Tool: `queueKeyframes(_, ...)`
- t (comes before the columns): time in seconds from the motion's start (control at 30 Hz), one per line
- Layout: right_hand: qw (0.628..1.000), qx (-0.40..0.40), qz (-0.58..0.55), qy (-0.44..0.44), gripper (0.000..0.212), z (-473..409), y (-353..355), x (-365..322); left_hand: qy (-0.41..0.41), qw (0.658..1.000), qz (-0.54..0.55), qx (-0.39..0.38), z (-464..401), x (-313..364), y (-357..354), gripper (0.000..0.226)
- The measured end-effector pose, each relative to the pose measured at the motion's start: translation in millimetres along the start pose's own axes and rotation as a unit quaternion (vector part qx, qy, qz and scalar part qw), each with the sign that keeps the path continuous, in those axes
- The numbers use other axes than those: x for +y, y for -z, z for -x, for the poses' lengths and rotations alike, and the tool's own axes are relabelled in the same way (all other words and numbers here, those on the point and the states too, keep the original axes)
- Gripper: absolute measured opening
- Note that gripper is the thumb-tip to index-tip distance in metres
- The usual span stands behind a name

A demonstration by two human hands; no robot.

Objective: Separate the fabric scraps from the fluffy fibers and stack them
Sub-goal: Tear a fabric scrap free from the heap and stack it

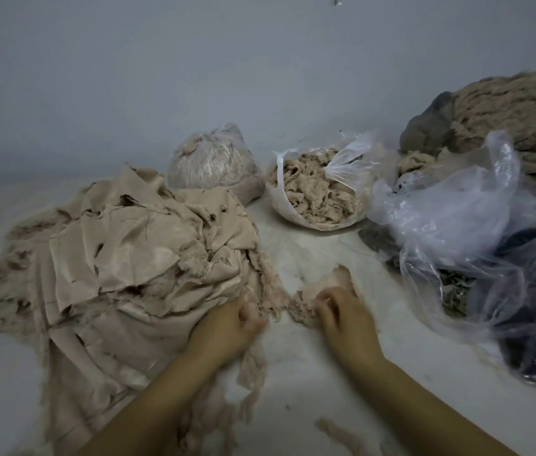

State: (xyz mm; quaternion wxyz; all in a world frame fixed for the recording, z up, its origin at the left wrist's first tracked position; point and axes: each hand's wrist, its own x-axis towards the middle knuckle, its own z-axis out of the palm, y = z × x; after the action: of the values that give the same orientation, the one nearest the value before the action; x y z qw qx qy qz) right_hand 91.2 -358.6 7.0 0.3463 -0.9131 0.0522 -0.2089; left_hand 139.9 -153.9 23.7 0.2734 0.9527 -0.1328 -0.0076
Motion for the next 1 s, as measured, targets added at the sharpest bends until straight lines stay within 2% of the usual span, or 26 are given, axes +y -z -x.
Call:
queueKeyframes(0.07,0.994,-0.106,0.004,0.031,0.017,20.0,-12.0,-11.2,0.031,0.997,-0.049,-0.052,8.3,-4.2,-1.9,0.035)
queueKeyframes(0.1,0.989,-0.141,0.016,0.046,0.019,26.5,-17.5,-15.8,0.044,0.996,-0.037,-0.065,10.5,-5.0,-3.5,0.034)
queueKeyframes(0.2,0.983,-0.179,0.014,0.044,0.023,33.4,-26.3,-27.6,0.124,0.977,0.160,-0.072,15.6,-7.1,-3.2,0.025)
queueKeyframes(0.23,0.983,-0.181,0.007,0.036,0.023,33.3,-27.0,-30.2,0.130,0.970,0.194,-0.070,18.0,-8.6,-3.2,0.023)
queueKeyframes(0.3,0.989,-0.142,-0.005,0.032,0.019,28.3,-24.4,-32.3,0.087,0.986,0.136,-0.040,22.1,-11.2,-4.8,0.017)
queueKeyframes(0.37,0.998,-0.053,-0.020,0.015,0.017,17.4,-15.5,-27.4,0.022,0.996,0.086,0.011,24.6,-7.0,-6.2,0.017)
queueKeyframes(0.47,0.998,0.047,-0.027,-0.025,0.019,-6.0,4.5,-10.4,-0.030,0.989,0.142,0.019,19.5,12.5,-9.8,0.019)
queueKeyframes(0.57,0.998,0.041,-0.027,-0.028,0.022,-23.9,15.5,4.9,-0.031,0.977,0.213,0.001,9.8,39.7,-22.3,0.014)
queueKeyframes(0.7,0.996,-0.003,-0.072,-0.051,0.021,-40.5,15.3,16.9,-0.060,0.979,0.195,0.023,0.1,67.8,-43.3,0.019)
queueKeyframes(0.83,0.975,-0.008,-0.197,-0.106,0.024,-44.6,5.6,32.8,-0.015,0.978,0.209,0.021,-15.7,77.3,-62.0,0.029)
queueKeyframes(0.93,0.966,-0.007,-0.229,-0.122,0.023,-44.1,-3.0,43.9,0.044,0.970,0.237,-0.015,-22.2,78.5,-71.0,0.028)
queueKeyframes(1.0,0.957,-0.007,-0.258,-0.132,0.023,-45.7,-4.2,47.6,0.067,0.964,0.256,-0.020,-23.6,77.4,-75.2,0.037)
